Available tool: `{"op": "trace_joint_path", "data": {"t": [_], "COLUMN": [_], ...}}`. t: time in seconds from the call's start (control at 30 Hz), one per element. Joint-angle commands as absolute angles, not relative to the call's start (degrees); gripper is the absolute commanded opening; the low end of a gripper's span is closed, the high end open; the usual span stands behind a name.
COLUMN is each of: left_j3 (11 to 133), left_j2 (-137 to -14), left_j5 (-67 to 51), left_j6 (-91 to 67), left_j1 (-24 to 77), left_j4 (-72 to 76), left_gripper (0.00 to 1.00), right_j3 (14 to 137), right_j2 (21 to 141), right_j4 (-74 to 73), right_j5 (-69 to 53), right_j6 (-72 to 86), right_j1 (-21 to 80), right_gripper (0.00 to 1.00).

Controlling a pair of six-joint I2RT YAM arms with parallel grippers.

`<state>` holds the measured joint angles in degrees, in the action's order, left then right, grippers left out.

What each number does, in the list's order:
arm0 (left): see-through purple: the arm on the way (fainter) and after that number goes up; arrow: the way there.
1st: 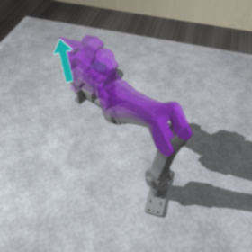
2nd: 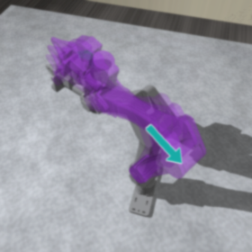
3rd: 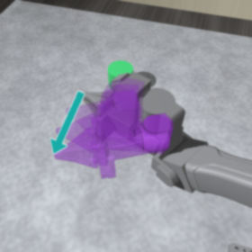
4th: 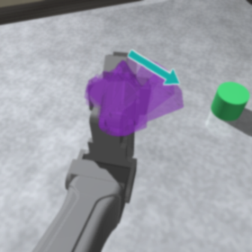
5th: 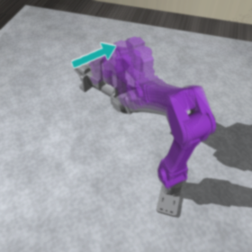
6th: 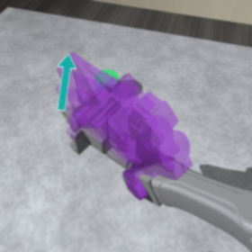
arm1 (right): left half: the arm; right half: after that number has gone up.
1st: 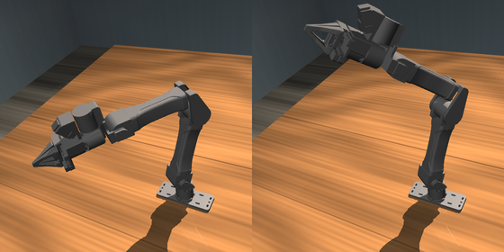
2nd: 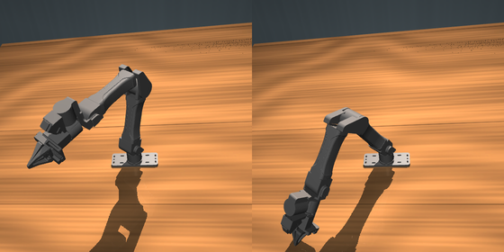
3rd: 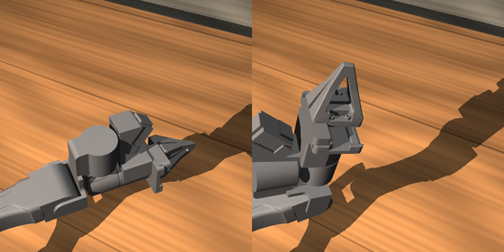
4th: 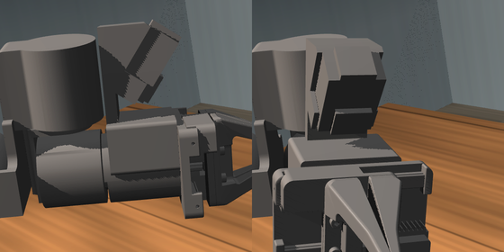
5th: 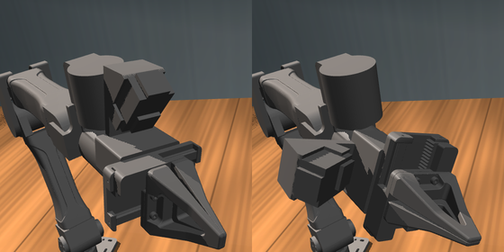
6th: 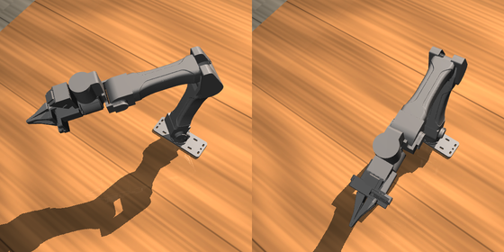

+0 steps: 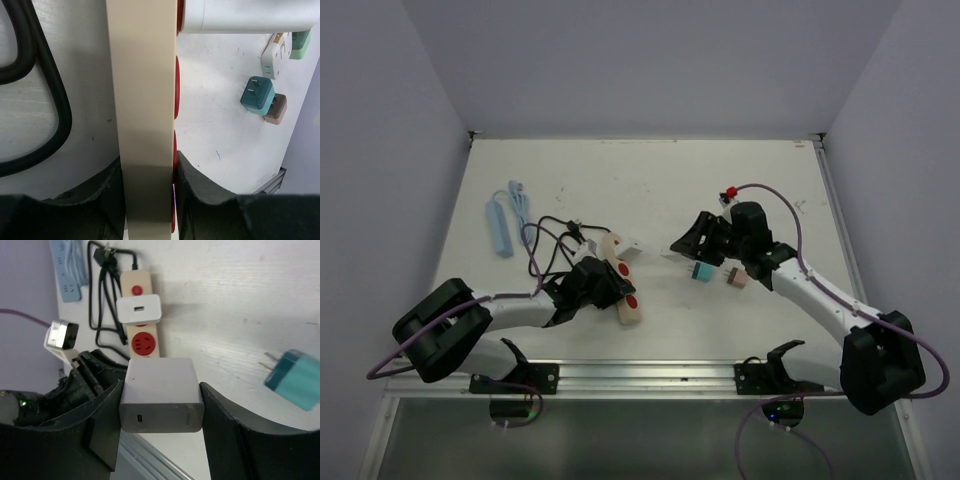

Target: Pull the plug off the socket

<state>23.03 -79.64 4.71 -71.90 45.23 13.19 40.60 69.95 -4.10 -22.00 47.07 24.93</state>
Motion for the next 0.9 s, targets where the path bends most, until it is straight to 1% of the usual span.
{"op": "trace_joint_path", "data": {"t": [0.0,0.17,0.23,0.3,0.33,0.43,0.5,0.63,0.73,0.87], "left_j3": [18.72,18.46,18.54,18.46,18.37,18.19,18.02,17.58,17.49,17.23], "left_j2": [-81.74,-82.09,-82.18,-82.18,-82.18,-82.0,-81.83,-81.47,-81.47,-81.39], "left_j5": [10.37,7.65,7.03,6.68,6.59,5.8,5.19,4.4,3.96,3.69], "left_j6": [-68.21,-64.95,-64.43,-64.16,-63.9,-63.11,-62.76,-61.79,-61.44,-61.26], "left_j1": [44.65,44.56,44.56,44.56,44.56,44.56,44.56,44.56,44.56,44.56], "left_j4": [-1.07,3.69,4.57,5.18,5.36,6.5,7.64,9.23,9.75,10.37], "left_gripper": [0.0,0.0,0.0,0.0,0.0,0.0,0.0,0.0,0.0,0.0], "right_j3": [45.52,45.62,45.44,45.35,45.35,45.44,45.44,45.7,47.02,47.29], "right_j2": [65.57,59.69,58.37,58.01,58.27,60.64,62.56,67.56,73.54,78.57], "right_j4": [-12.54,-18.71,-20.91,-22.14,-22.15,-21.19,-18.56,-14.07,-12.84,-10.47], "right_j5": [-11.39,4.19,13.76,19.75,25.17,32.05,33.39,34.54,35.77,36.74], "right_j6": [40.79,37.36,36.92,36.3,35.86,35.07,34.37,33.66,33.4,32.17], "right_j1": [22.42,16.53,14.34,13.28,12.4,10.99,10.55,9.93,9.58,9.32], "right_gripper": [0.0,0.0,0.0,0.0,0.0,0.0,0.01,0.07,0.08,0.1]}}
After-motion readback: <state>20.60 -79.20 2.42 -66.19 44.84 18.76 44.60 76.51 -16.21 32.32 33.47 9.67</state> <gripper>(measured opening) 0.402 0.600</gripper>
